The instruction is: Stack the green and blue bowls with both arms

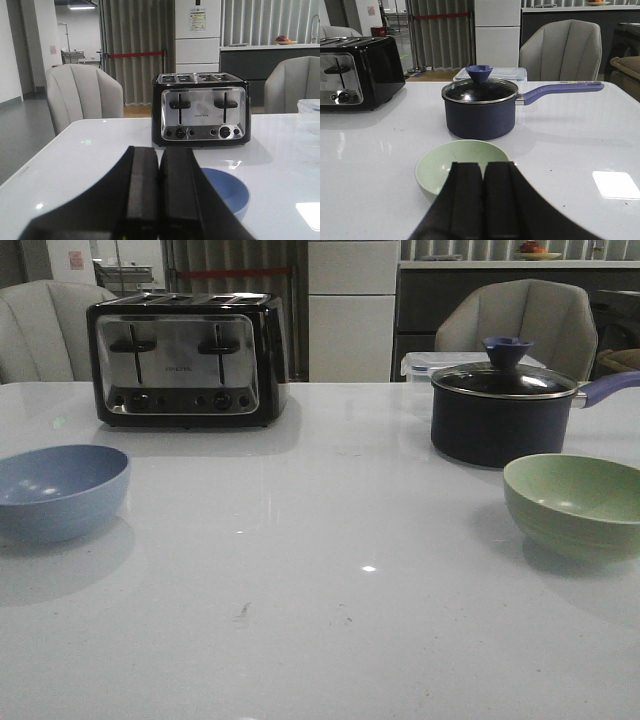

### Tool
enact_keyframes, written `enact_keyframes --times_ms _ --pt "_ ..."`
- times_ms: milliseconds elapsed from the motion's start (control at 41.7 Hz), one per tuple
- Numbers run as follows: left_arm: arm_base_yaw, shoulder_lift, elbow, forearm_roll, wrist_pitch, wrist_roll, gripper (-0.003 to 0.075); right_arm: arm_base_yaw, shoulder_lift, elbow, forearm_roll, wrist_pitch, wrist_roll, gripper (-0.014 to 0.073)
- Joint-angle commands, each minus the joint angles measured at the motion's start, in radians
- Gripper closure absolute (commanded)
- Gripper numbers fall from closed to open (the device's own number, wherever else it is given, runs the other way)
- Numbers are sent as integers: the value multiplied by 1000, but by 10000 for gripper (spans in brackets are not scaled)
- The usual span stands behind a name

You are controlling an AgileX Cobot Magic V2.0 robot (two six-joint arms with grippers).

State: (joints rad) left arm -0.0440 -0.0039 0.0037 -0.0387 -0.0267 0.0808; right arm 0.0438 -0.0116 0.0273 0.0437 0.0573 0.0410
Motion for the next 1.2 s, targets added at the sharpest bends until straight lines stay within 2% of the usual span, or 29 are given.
enact_keyframes --times_ms 0,671,839,1031,1175 --pt "-2 -20 4 -8 -83 -9 627 0 -18 -3 -13 -90 -4 535" --pt "-2 -20 4 -8 -85 -9 627 0 -18 -3 -13 -90 -4 535" --pt "-2 -20 -10 -8 -125 -9 627 0 -18 -22 -25 -157 -4 535" --pt "-2 -12 -186 -8 -93 -9 627 0 -10 -211 -82 -76 -4 535" --pt "-2 53 -386 -8 61 -9 627 0 62 -388 -125 48 -4 535"
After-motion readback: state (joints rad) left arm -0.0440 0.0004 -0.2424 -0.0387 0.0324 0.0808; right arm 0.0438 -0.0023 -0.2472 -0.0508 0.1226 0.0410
